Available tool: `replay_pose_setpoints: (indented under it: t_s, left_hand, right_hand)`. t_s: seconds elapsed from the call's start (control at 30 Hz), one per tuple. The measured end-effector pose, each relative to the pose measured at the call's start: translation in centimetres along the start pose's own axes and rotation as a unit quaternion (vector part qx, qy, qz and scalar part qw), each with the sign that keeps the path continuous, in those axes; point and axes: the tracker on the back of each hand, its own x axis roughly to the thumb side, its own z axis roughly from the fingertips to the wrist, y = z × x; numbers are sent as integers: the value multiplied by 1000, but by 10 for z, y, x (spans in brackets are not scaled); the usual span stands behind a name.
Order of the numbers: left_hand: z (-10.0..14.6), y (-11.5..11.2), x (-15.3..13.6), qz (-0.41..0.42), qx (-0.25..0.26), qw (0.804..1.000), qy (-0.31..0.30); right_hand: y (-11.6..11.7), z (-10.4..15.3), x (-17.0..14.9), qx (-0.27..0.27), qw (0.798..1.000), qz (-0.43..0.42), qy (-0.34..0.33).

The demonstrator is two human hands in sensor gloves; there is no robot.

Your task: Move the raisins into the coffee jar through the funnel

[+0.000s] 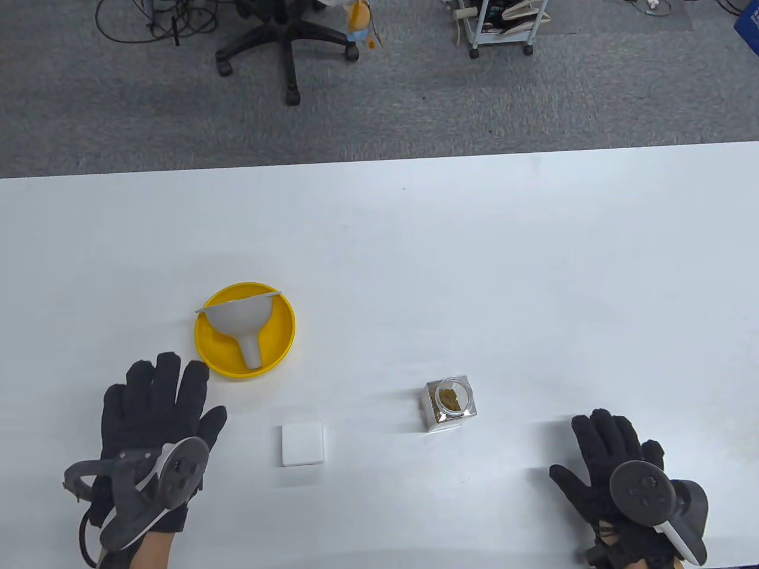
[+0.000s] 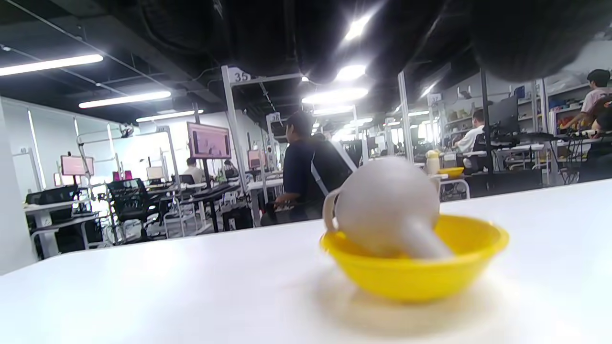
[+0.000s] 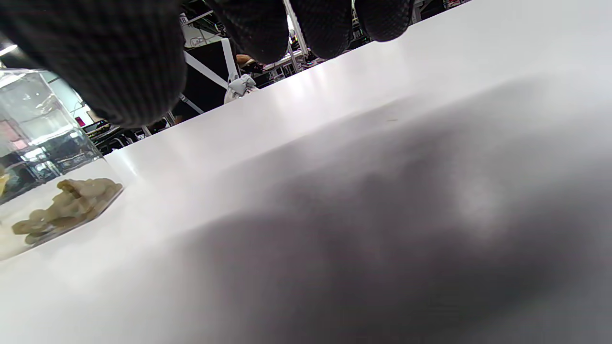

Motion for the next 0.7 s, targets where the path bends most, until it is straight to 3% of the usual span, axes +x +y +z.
replay_pose_setpoints:
  t_s: [0.27,0.7]
  left_hand:
    - [42,-38,-22,-9,-37,999,13]
    - [35,-73,-22,9,-27,999,24]
  right_hand:
    - [-1,2,0,-7,1000,1,1]
    - [2,1,-1,2,1000,8,8]
